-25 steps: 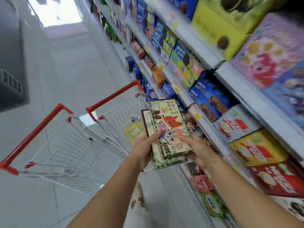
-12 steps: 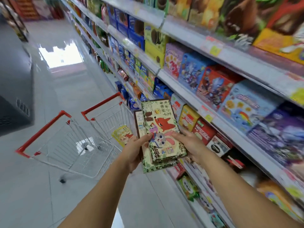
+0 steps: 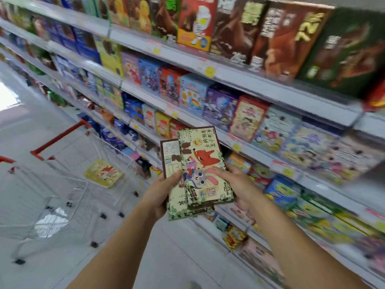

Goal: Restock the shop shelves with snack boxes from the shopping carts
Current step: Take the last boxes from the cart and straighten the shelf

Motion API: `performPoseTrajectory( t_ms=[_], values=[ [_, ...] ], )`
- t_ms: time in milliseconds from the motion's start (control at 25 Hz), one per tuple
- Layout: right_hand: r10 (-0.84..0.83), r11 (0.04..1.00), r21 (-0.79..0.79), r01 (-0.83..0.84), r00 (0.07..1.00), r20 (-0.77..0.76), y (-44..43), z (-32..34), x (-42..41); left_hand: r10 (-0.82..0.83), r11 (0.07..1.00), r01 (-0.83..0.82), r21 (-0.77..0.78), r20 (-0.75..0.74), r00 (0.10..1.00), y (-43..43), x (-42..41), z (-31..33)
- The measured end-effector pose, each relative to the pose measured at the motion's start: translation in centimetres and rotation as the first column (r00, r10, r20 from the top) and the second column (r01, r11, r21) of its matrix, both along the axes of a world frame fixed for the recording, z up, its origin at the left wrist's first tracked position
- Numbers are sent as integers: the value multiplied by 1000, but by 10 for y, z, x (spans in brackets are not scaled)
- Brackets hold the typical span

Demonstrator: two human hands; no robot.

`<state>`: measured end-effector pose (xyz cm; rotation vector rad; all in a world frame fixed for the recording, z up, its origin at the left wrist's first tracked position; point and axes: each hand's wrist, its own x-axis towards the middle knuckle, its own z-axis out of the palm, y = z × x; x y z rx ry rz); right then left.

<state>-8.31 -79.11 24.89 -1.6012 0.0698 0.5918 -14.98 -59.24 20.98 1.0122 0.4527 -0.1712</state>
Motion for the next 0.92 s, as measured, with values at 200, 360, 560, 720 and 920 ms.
performPoseTrajectory(
  t_ms=[200,360,560,720,920],
  values=[
    [-180,983,-17,180,983,33,-132,19,-43,-85,995,84,44,11,996,-105,-22,14],
    [-240,971,7,240,969,61,-235,35,-70,-146,988,145,53,27,989,-201,-31,25],
    [-282,953,-84,290,954,99,-378,55,-79,-91,990,83,119,69,993,-312,-39,23],
    [-341,892,-238,385,918,204,-459,72,-64,-6,996,3,91,32,999,-363,-51,18],
    [-424,839,-212,502,846,324,-472,88,-34,6,993,-8,115,17,1000,-388,-62,25]
  ],
)
